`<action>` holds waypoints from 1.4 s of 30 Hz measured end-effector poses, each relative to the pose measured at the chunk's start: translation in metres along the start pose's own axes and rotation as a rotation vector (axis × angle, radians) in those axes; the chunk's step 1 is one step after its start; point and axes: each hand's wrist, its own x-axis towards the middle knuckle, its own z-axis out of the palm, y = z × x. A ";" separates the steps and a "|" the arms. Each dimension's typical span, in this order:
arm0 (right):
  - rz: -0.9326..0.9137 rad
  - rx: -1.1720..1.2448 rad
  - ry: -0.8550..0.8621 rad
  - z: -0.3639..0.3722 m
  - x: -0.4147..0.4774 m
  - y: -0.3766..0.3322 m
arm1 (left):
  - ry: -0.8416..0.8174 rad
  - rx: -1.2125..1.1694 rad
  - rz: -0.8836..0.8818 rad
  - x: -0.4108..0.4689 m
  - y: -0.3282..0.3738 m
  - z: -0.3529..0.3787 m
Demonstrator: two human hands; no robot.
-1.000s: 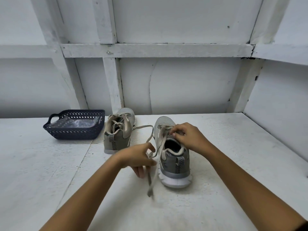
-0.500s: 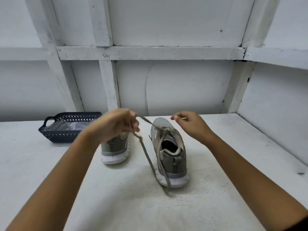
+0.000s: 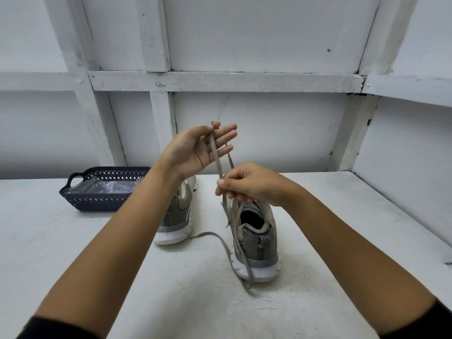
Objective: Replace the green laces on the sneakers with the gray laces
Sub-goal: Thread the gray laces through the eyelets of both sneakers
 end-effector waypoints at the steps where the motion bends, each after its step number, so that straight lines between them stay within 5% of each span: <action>1: 0.010 0.039 0.062 -0.001 0.004 0.000 | 0.028 0.034 -0.003 0.002 -0.005 -0.002; 7: 0.054 0.396 0.334 -0.027 0.028 -0.001 | 0.068 0.226 -0.237 -0.003 -0.059 -0.012; 13: 0.163 0.533 0.409 -0.047 0.054 0.013 | 0.154 0.262 -0.138 -0.008 -0.082 -0.020; 20: 0.199 0.684 0.440 -0.048 0.074 0.026 | 0.052 0.164 -0.187 -0.013 -0.070 -0.035; 23: 0.275 0.389 0.317 -0.040 0.070 0.032 | 0.136 0.116 -0.174 -0.011 -0.071 -0.035; 27: 0.337 -0.464 0.141 -0.035 0.056 0.043 | 0.342 0.056 -0.076 -0.002 -0.083 -0.034; 30: 0.395 -0.607 0.105 -0.026 0.054 0.054 | 0.428 0.131 -0.033 0.004 -0.096 -0.034; 42: 0.478 0.254 0.365 -0.004 0.054 0.102 | 0.560 0.461 0.083 0.016 -0.128 -0.042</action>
